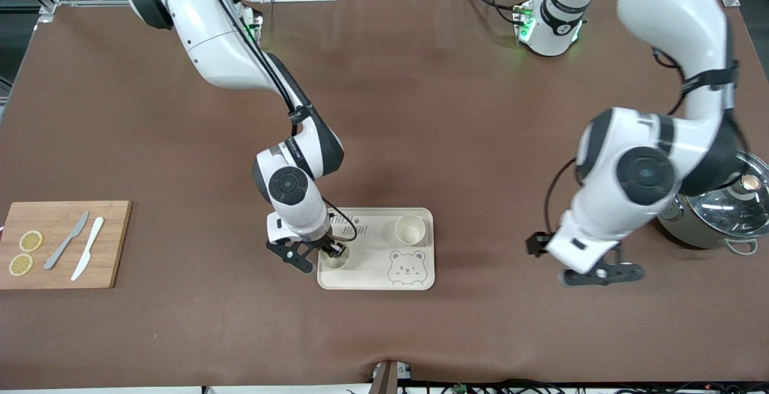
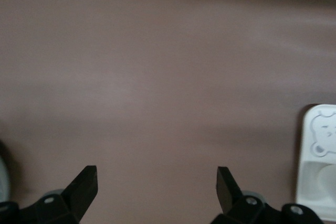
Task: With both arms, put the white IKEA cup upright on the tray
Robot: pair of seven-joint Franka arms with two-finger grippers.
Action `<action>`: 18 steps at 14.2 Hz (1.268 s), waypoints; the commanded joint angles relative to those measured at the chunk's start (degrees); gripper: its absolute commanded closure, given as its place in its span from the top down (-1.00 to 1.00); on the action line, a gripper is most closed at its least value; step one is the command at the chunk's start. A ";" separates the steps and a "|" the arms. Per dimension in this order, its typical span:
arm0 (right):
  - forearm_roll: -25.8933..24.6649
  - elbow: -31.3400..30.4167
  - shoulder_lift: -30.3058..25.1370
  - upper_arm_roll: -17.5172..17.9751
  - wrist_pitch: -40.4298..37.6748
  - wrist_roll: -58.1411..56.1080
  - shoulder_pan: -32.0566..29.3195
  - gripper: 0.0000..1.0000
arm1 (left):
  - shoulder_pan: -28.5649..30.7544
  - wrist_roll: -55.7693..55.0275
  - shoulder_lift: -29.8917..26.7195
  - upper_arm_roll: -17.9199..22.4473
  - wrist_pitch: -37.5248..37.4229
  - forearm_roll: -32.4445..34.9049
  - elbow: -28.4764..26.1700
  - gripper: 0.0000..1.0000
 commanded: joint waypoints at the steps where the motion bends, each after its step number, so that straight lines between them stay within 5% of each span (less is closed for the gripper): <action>1: -1.72 1.22 -1.63 -0.61 -3.19 1.28 0.58 1.00 | 5.27 10.15 -6.09 -0.79 -3.25 -3.43 -2.29 1.00; 5: -1.45 1.22 -12.16 -0.61 -19.59 -5.02 -1.60 1.00 | 10.02 18.61 -10.23 -0.79 -10.02 -6.43 -2.64 1.00; 10: -0.66 -1.23 -27.54 -0.43 -41.85 -30.91 -14.76 1.00 | 10.12 19.94 -18.83 -0.79 -11.97 -8.62 -11.42 1.00; 15: -0.66 -2.74 -33.28 -0.52 -49.70 -61.68 -34.01 1.00 | 7.31 19.68 -28.76 -0.09 -11.71 -10.22 -22.93 1.00; 18: -0.66 -4.22 -32.50 -0.61 -49.01 -66.48 -38.96 1.00 | 5.73 18.72 -30.80 -0.08 -11.62 -10.30 -25.14 1.00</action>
